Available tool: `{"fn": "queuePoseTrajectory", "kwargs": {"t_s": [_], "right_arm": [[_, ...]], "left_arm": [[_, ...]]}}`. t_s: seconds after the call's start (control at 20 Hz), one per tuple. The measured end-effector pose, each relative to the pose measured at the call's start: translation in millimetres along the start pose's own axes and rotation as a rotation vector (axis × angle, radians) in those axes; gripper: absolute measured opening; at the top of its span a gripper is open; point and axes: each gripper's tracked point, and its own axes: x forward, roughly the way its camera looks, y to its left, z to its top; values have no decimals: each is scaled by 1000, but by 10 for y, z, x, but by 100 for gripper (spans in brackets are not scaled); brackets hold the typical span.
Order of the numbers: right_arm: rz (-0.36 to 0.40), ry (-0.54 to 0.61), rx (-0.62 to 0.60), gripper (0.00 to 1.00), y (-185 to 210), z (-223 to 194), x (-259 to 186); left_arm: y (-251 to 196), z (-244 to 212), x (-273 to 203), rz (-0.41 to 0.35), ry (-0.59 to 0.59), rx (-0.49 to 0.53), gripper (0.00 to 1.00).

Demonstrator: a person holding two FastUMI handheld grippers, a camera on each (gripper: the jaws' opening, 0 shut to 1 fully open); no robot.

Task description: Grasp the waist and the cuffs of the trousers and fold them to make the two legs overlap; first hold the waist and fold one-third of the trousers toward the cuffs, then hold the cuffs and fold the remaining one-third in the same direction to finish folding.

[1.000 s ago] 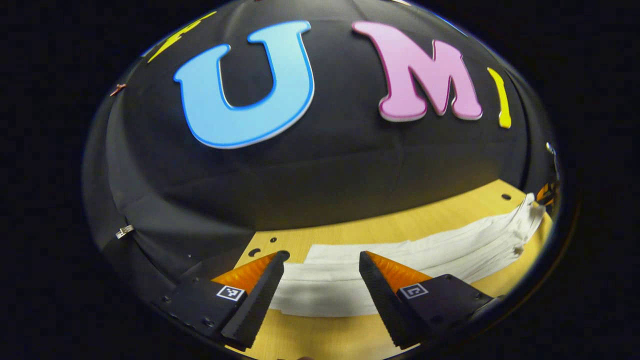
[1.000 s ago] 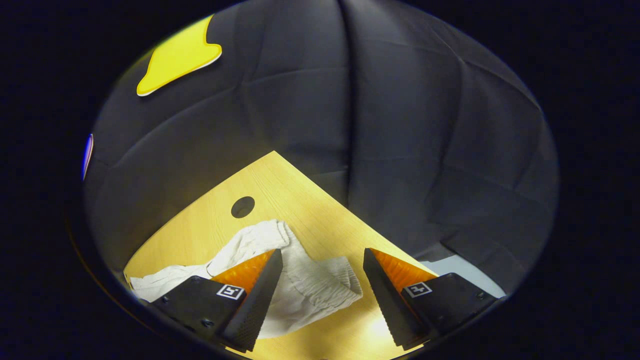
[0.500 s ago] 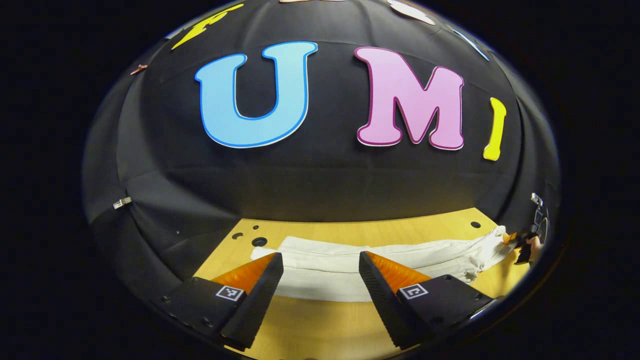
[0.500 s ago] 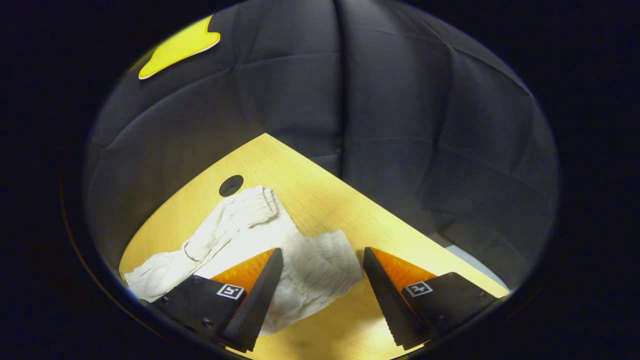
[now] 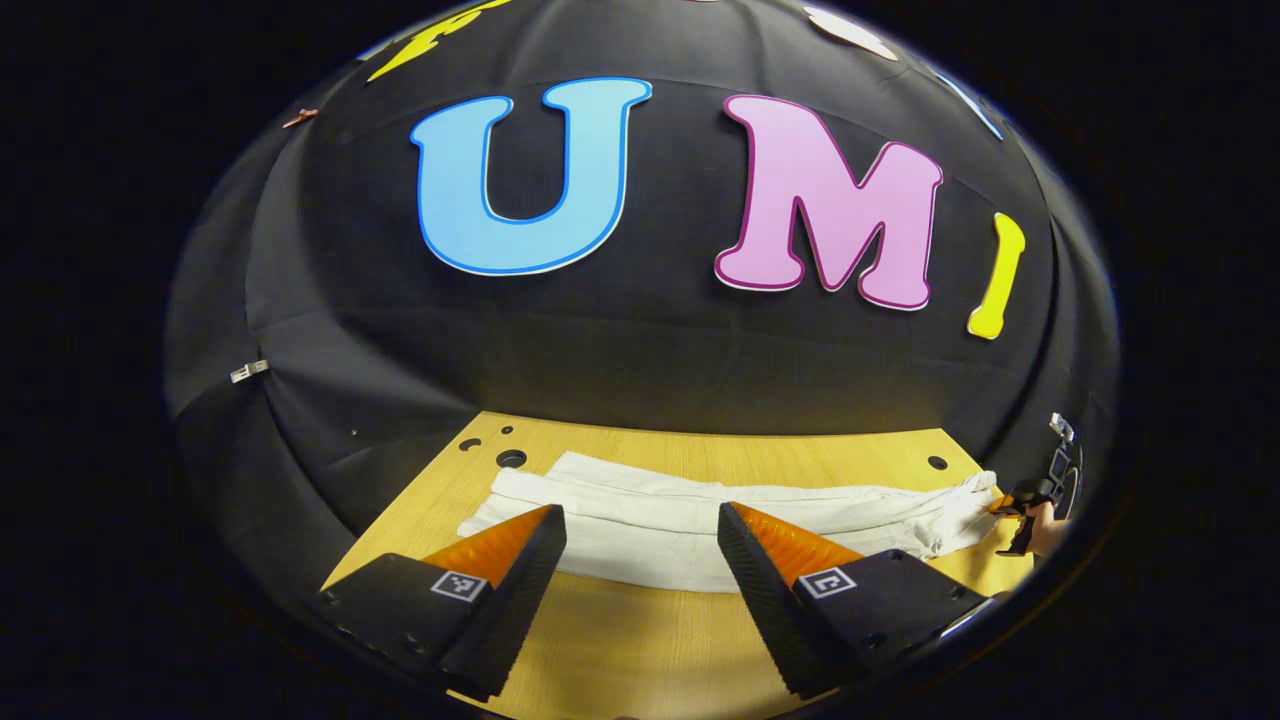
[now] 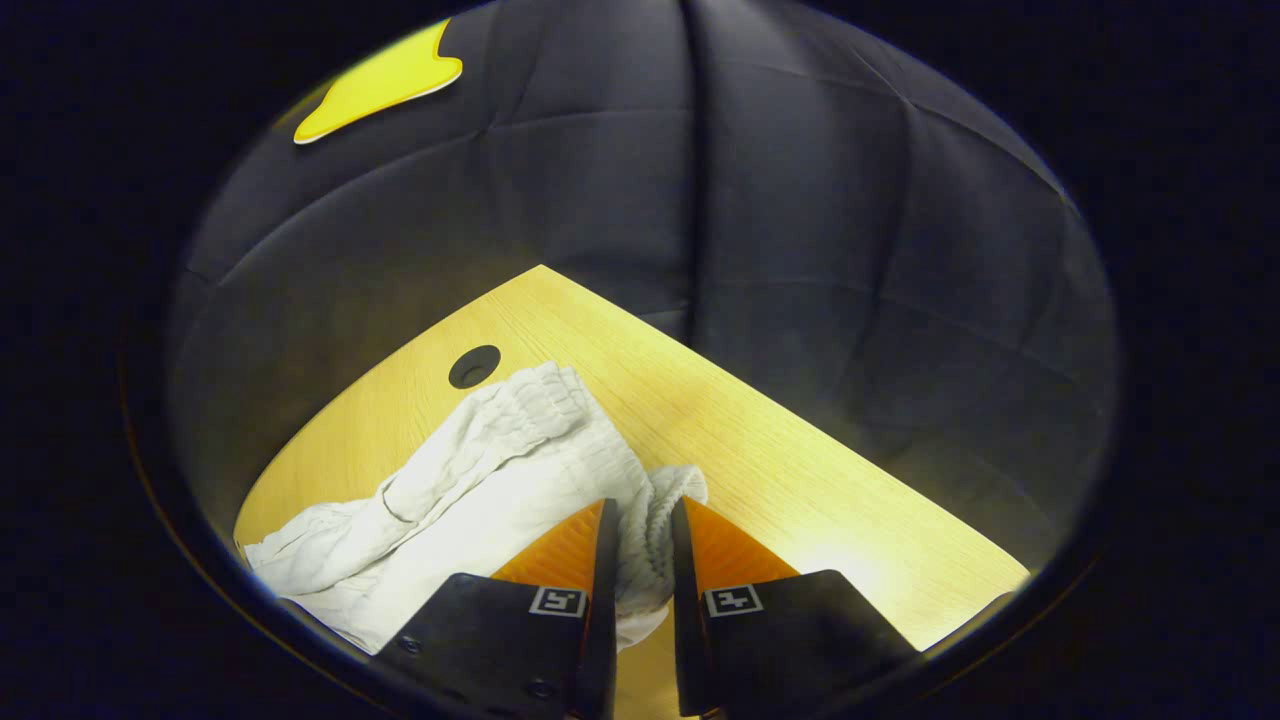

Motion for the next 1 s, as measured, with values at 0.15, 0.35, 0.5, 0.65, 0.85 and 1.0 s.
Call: {"fn": "queuePoseTrajectory", "kwargs": {"t_s": [0.15, 0.35, 0.5, 0.65, 0.85, 1.0], "right_arm": [[21, -35, -51, 17, 72, 57, -82], [37, -81, -112, 7, 178, 184, -271], [79, -163, -105, 12, 548, 583, -764], [153, -211, -84, 12, 1010, 773, -996], [239, -233, -109, 12, 1600, 822, -1358], [333, -208, -129, 12, 2159, 594, -1625]], "left_arm": [[46, -30, -54, -17, 14, -35, 98], [167, -94, -76, -25, 27, -18, 98], [264, -112, -84, -56, 24, -22, 98], [383, -139, -107, -66, 18, -87, 98], [576, -268, -187, -84, 40, -134, 96], [766, -424, -377, -96, 60, -137, 92]]}}
